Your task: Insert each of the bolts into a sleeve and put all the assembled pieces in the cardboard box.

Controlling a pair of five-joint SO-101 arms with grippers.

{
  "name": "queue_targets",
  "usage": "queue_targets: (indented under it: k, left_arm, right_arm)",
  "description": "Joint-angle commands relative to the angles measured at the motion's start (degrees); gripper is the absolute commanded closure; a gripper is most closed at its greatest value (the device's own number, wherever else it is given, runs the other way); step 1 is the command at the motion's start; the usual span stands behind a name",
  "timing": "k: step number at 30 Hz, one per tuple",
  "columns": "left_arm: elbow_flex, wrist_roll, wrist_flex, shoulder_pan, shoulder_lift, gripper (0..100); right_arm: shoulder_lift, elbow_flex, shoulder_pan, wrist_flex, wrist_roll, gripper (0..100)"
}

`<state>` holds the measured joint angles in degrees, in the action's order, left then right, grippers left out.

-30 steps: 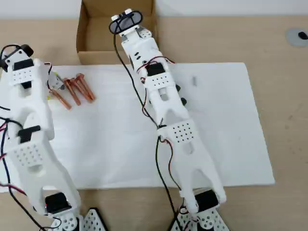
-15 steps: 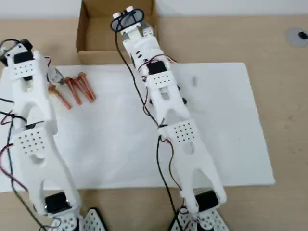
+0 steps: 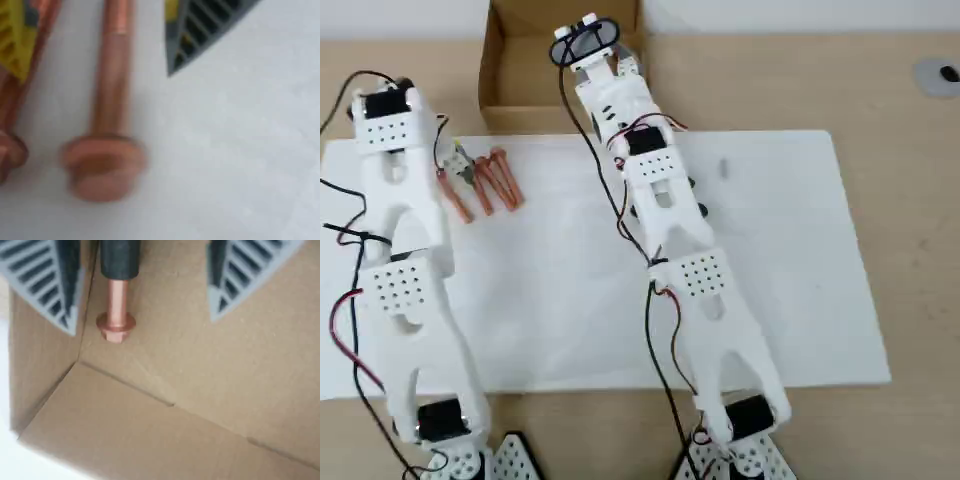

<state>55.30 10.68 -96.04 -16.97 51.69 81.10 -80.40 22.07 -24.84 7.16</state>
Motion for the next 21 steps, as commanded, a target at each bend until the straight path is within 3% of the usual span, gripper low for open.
queue_targets:
  k: [1, 14, 21]
  left_arm:
    - [2.7, -1.9, 0.3, -0.8, -0.5, 80]
    - [5.2, -5.5, 5.7, -2.9, 9.3, 81]
    - [5.0, -6.3, 3.5, -2.6, 9.5, 99]
  right_arm:
    - [-2.4, -5.4, -1.4, -0.1, 0.3, 78.8]
    - [-2.3, -13.2, -1.7, -10.3, 0.3, 78.8]
    - [-2.6, -14.1, -3.4, -10.6, 0.3, 78.9]
